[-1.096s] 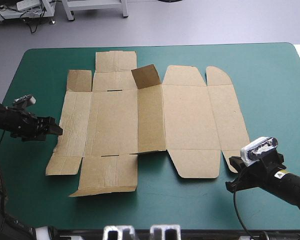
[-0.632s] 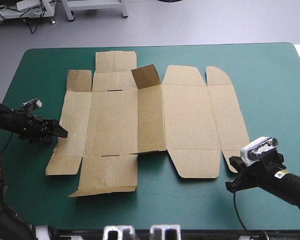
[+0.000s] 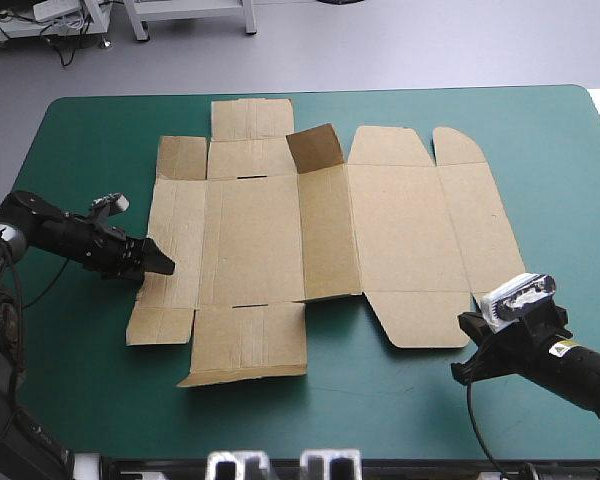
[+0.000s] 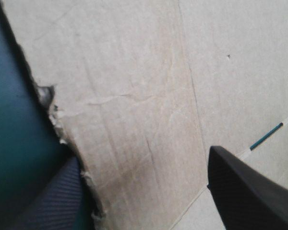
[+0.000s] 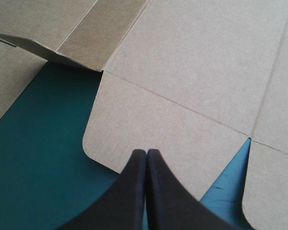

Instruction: Fold the box

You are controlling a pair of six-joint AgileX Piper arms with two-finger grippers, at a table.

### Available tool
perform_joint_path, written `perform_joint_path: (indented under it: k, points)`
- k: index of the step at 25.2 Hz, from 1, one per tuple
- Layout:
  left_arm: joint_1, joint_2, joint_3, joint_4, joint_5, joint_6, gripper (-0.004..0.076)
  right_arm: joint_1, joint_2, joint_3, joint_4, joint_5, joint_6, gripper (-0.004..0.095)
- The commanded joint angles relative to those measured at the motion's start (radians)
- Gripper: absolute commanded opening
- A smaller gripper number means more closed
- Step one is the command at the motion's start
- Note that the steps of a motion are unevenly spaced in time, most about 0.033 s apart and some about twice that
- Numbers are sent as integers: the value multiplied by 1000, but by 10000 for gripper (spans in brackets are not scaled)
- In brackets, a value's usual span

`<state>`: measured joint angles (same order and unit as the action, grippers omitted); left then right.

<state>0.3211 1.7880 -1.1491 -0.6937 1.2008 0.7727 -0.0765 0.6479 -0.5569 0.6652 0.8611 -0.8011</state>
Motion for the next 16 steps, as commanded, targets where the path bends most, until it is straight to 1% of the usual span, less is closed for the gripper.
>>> perform_joint_path:
  k: [1,6,8,9,11,14,16]
  points:
    - [-10,-27,-9,-45,101,13,525,2,7,-33,49,-33,-11,-24]
    - [-8,49,14,-47,96,14,525,2,7,-33,51,-23,-11,-23]
    - [-8,102,53,-101,98,56,525,2,7,-33,51,-8,-11,-23]
    - [-8,147,90,-180,100,108,525,2,7,-33,51,2,-11,-24]
    - [-8,187,116,-271,100,161,525,2,7,-33,51,16,-11,-24]
    - [-10,209,125,-320,100,201,523,2,7,-33,51,26,-2,-25]
    - [-10,207,125,-337,100,214,504,2,7,-33,51,24,-2,-24]
